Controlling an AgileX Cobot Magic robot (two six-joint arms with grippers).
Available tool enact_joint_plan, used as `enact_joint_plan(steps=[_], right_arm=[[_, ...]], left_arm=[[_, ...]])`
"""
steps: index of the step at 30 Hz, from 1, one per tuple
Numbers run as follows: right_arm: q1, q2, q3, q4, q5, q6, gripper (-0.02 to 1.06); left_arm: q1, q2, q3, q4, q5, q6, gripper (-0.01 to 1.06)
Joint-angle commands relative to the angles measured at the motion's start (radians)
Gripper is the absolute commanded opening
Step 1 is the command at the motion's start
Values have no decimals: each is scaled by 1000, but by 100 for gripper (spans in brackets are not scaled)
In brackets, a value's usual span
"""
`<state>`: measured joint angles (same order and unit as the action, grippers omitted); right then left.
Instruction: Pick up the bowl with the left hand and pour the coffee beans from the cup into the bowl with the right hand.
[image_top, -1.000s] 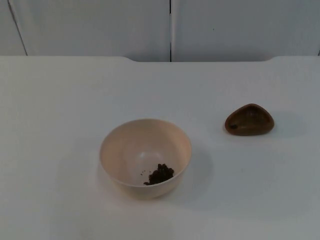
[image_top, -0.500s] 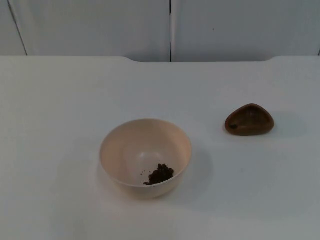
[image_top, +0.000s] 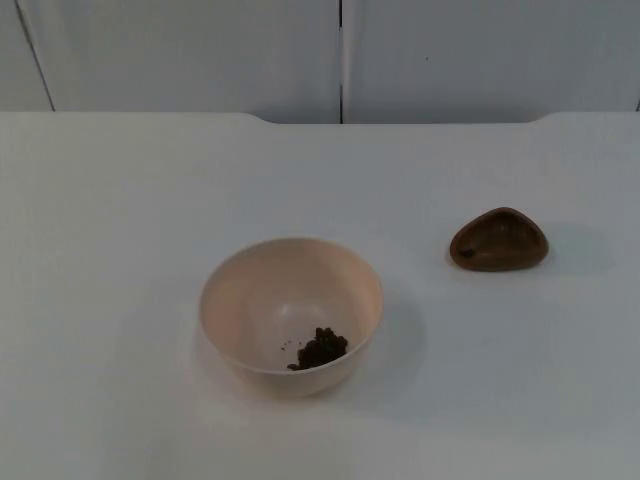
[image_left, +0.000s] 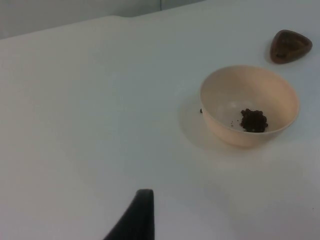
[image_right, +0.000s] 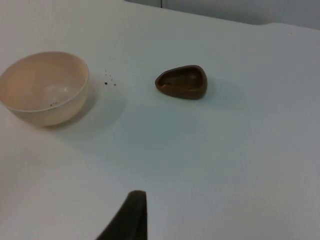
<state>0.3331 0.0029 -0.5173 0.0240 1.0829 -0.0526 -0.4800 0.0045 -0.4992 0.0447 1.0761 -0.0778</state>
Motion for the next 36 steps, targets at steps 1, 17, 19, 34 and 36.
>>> enact_joint_plan(steps=[1,17,19,34,36], right_arm=[[1,-3,1,-4,-1,1,105],[1,-3,1,3,-3,4,105],[1,-3,1,5,-3,4,105],[-65,-3,1,5,-3,4,105],[-138,-3,1,5,-3,4,105]], left_arm=[[1,-4,5,-3,0,2,105],[1,-4,5,-3,0,2,105],[1,-4,5,-3,0,2,105],[1,-4,5,-3,0,2,105],[1,-4,5,-3,0,2,105]])
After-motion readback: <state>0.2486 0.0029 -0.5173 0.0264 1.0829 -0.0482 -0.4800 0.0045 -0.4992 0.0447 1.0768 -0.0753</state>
